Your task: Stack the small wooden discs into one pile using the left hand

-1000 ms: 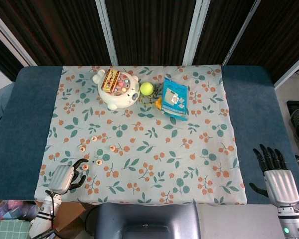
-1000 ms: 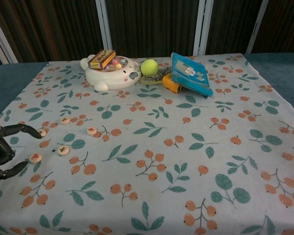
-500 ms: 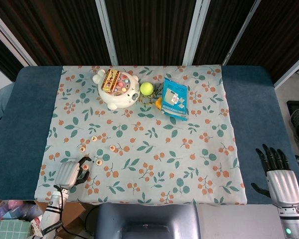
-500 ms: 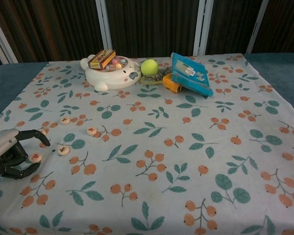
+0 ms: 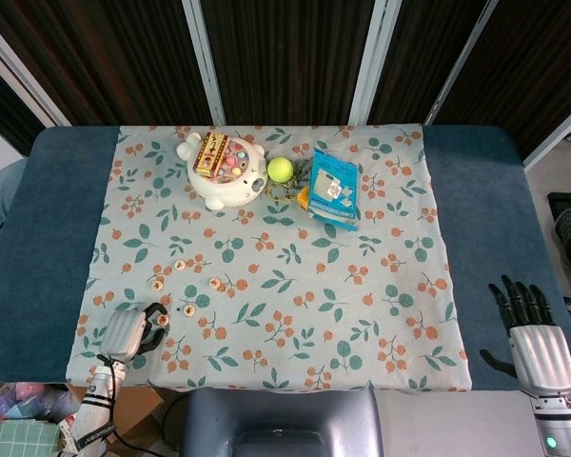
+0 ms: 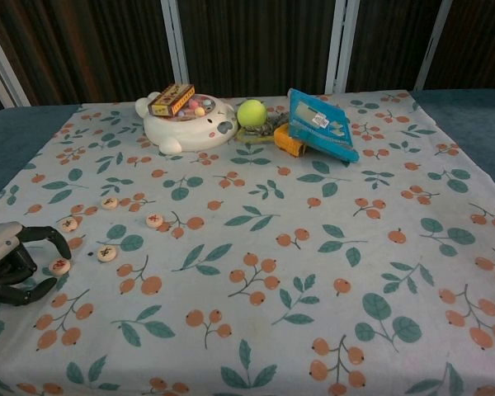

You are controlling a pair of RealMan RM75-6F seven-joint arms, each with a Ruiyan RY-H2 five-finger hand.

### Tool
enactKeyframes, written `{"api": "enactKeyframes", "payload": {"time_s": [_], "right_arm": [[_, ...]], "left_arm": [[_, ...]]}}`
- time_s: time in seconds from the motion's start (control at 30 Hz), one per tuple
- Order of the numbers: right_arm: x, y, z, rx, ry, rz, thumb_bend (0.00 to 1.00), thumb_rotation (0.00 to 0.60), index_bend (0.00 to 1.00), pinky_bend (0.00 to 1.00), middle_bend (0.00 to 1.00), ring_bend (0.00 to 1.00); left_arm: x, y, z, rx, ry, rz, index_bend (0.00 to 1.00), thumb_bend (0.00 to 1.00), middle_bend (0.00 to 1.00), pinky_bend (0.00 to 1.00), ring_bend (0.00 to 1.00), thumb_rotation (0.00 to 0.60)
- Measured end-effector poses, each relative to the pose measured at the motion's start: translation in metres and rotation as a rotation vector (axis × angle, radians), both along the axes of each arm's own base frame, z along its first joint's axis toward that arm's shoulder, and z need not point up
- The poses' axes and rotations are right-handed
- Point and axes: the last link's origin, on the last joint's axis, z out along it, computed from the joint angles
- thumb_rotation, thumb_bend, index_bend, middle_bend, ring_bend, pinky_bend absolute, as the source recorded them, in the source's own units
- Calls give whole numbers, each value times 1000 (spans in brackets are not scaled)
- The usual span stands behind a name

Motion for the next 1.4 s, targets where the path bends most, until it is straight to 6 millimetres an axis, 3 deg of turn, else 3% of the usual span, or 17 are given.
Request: {"api": "enactKeyframes", "payload": {"time_s": [0.7,1.0,1.4], "right_arm": [[0,0,0,-6,2,0,124,600,0,0,0,0],[1,0,-2,-2,5,0,124,600,0,0,0,0],[0,0,0,-4,2,-1,124,600,0,0,0,0]], "left_arm": [[-1,8,4,19,-19,11,494,399,1000,1000,1000,600],[19,23,12,54,-73,-12,494,399,1000,1000,1000,600],[42,26,-8,1,-51,-38,494,399,1000,1000,1000,600]]}}
